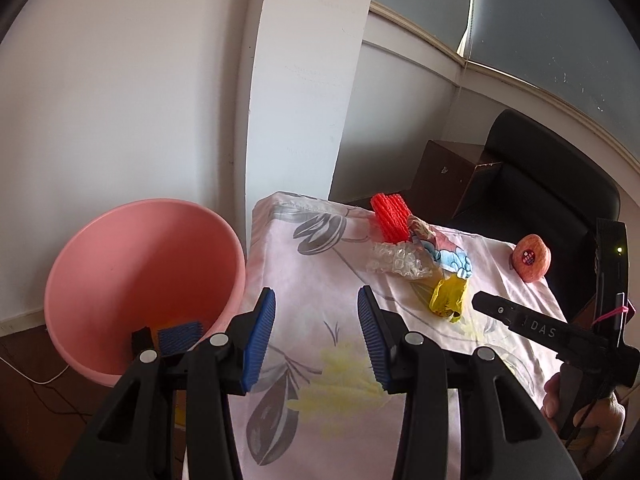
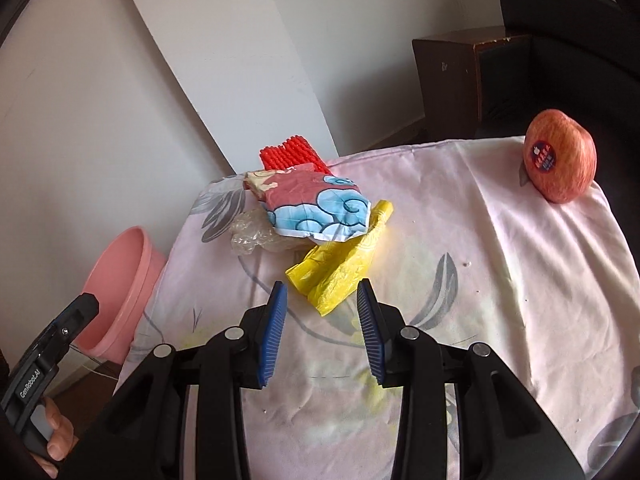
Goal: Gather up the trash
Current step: 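Move both tools back over the table toward the yellow bag, then grasp the yellow plastic bag with the right tool while the left tool grasps the patterned wrapper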
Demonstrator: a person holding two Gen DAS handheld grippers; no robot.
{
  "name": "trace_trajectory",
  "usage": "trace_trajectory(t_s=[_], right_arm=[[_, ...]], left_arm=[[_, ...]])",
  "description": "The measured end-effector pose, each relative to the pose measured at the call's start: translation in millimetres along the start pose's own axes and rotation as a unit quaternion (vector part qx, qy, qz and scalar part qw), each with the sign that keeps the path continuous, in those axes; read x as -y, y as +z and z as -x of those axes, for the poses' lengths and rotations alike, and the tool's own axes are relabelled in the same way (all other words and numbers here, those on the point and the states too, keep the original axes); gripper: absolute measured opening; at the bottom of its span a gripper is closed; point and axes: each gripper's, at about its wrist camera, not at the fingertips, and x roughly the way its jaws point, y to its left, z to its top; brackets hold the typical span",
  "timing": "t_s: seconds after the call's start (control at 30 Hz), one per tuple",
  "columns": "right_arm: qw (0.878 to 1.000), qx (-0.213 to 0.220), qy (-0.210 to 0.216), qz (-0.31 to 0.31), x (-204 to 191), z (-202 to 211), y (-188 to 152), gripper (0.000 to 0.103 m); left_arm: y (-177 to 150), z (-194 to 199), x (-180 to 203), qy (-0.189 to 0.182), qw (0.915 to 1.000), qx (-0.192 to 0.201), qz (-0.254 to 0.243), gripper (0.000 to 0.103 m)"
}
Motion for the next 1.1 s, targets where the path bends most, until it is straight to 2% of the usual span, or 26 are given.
trace_trajectory(t_s=[0.17,0.3,0.47,0.5,0.53,0.67,0.97,1.1], right_arm=[[1.0,-0.012,-0.008,-0.023,-2,-21,2,0.037],[0.999,-0.016,-0.038,-0.028,-6,-37,5,0.037],[0.998,-0.019,-0.055,-0.024,-5,-47,3,0.037],[0.998,-0.02,-0.053,-0.023,-4,-48,2,0.035],[0.998,-0.02,-0.053,-0.021,-2,-48,2,0.024],[0.998,-0.016,-0.054,-0.022,8,-40,-1,0.013],[0.999,0.007,-0.048,-0.007,27,0,-6,0.011],[0.999,0.013,-0.044,-0.007,36,16,-11,0.011]], left_arm=[[1,-10,1,-0.005,1.0,-0.006,-0.005,0.042],[3,-14,-3,-0.007,1.0,-0.007,-0.003,0.042],[7,-18,-1,-0.013,0.9999,-0.006,-0.004,0.042],[8,-19,1,-0.016,0.9998,-0.006,-0.007,0.042],[9,-20,4,-0.019,0.9998,-0.006,-0.009,0.042],[13,-24,19,-0.04,0.9991,-0.007,-0.016,0.042],[26,-52,63,-0.084,0.9956,-0.022,-0.034,0.042],[37,-74,72,-0.095,0.9945,-0.04,-0.018,0.042]])
